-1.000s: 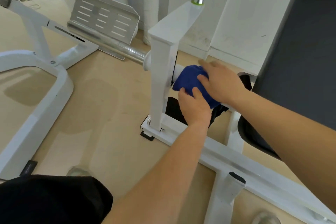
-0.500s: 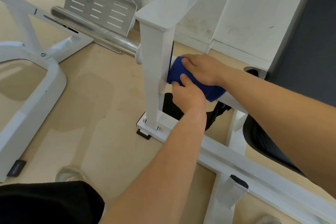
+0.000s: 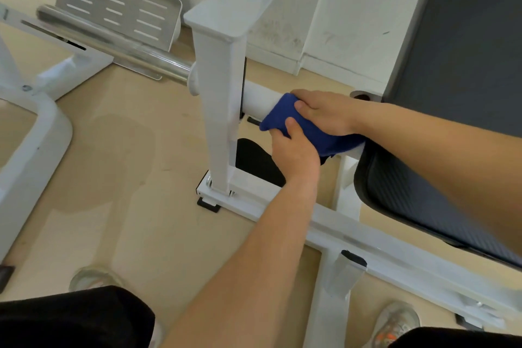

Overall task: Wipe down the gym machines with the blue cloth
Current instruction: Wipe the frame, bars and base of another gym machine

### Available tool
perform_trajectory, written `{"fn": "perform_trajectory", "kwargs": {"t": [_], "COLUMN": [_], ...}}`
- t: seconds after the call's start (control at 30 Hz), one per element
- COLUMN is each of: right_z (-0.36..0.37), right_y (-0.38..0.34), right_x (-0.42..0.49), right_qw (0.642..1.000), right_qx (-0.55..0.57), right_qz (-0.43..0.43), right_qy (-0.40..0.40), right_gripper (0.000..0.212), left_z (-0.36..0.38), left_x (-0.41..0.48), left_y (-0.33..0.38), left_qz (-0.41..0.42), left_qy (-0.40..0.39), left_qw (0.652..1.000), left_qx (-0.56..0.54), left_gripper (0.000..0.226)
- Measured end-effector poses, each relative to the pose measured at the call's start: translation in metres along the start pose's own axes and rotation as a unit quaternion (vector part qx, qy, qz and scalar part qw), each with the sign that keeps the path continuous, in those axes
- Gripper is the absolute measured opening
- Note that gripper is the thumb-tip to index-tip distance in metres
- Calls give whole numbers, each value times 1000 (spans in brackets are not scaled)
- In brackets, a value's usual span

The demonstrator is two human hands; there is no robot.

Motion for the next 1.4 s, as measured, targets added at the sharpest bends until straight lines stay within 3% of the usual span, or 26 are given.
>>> {"fn": "perform_trajectory", "kwargs": {"t": [0.27,0.43,0.57,0.63,0.77,0.9,1.0,1.13,1.27,1.4], "right_z": [-2,-6,-16,-18,-18,-5,-7,-2,41,61], "right_y": [-23,6,22,23,12,-7,-9,-2,-11,-36], "right_x": [24,-5,-25,-31,-38,-29,-31,-76,-102,-105], "right_qw": [998,993,954,944,959,991,982,912,902,906], "right_qx": [35,-109,-293,-322,-282,-104,-11,84,105,13], "right_qz": [-42,-26,-20,-13,6,24,74,162,183,145], "right_qy": [19,-43,-60,-69,3,76,175,368,377,397], "right_gripper": [50,37,42,43,35,40,42,53,76,67], "left_z": [-13,15,38,35,3,-34,-47,-31,12,42], "left_x": [20,-12,-37,-36,-27,-19,-19,-21,-14,-17], "left_y": [8,-17,-42,-41,-18,25,59,97,109,103], "left_qz": [-2,-18,-32,-30,13,95,173,328,432,549], "left_qy": [60,20,-52,-71,-28,33,42,12,-69,-121], "left_qw": [997,999,997,994,996,992,973,893,772,587], "left_qx": [-57,-20,51,76,84,82,144,307,462,582], "left_gripper": [38,37,36,33,23,22,23,14,11,31]}}
Point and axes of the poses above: each hand's wrist, its own x-axis towards the middle knuckle, its own z-axis out of the palm, y = z × x, the point moved 10 cm from there along x, towards the middle knuckle, and after that the axes turned 1 degree about y, right-handed, at the moved point
